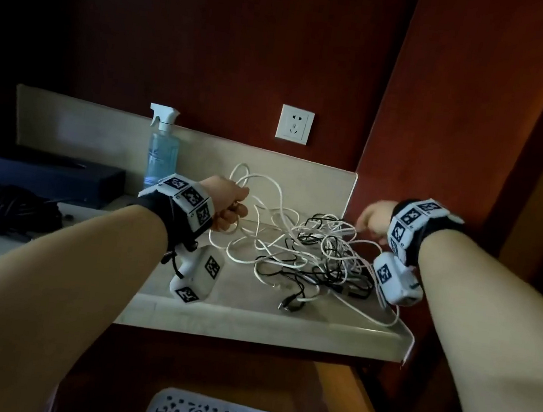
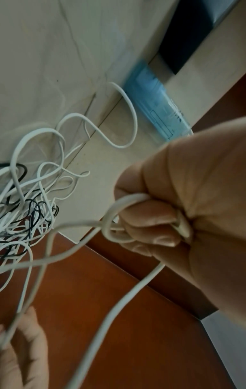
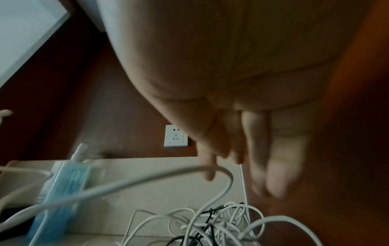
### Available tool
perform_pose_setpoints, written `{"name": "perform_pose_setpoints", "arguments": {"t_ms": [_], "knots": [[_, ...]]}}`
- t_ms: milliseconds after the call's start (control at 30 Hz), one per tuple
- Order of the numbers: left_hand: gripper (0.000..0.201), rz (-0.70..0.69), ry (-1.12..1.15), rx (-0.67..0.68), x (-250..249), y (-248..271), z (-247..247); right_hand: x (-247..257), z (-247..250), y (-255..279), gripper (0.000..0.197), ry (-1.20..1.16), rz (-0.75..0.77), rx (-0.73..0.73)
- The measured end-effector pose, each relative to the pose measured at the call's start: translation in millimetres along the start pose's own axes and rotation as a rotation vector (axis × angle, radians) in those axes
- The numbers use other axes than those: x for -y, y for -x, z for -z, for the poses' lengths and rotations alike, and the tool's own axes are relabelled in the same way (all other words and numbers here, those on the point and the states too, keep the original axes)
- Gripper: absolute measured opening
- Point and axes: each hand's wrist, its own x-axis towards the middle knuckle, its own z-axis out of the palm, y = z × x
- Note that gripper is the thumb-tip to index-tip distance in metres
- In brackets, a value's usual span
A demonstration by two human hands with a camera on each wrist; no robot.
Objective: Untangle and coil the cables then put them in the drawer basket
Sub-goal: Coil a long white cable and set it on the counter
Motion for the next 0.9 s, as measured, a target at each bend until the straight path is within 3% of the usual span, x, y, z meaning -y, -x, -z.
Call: {"name": "perform_pose_setpoints", "arguments": {"t_ms": [67, 133, 300, 467, 600, 667, 767, 833, 900], "knots": [[0.028, -0.007, -0.1, -0.018, -1.6, 11.4, -3.2, 2.1, -2.4, 11.8, 0.026, 0.052, 0.003, -0.031], [0.028, -0.027, -0.263, -0.035, -2.4, 25.4, -6.6, 11.0, -3.7, 23.1, 0.031, 0.035, 0.129, -0.165], [0.028, -0.078, -0.42, -0.08, -1.6, 67.2, -11.2, 61.6, -23.5, 77.4, 0.045, -0.404, 0.43, -0.009], [0.034, -0.097, -0.263, -0.154, 2.7, 108.1, 1.6, 89.6, -52.9, 100.2, 0.041, -0.456, 0.468, -0.001], [0.032, -0.145, -0.05, -0.098, 2.5, 135.1, 26.5, 116.7, -63.4, 121.4, 0.031, -0.331, 0.535, 0.018], [0.027, -0.162, 0.005, -0.062, -0.4, 142.9, 43.3, 136.5, -67.3, 135.0, 0.04, -0.427, 0.541, 0.067], [0.022, -0.138, 0.029, -0.05, -1.2, 148.7, 72.3, 166.5, -70.5, 154.6, 0.056, -0.67, 0.505, 0.269], [0.024, -0.092, 0.024, -0.09, 2.5, 150.8, 94.1, 181.2, -70.6, 164.3, 0.048, -0.665, 0.518, 0.325], [0.031, -0.066, 0.008, -0.153, 9.8, 150.4, 117.0, 193.2, -67.8, 174.5, 0.028, -0.438, 0.526, 0.219]]}}
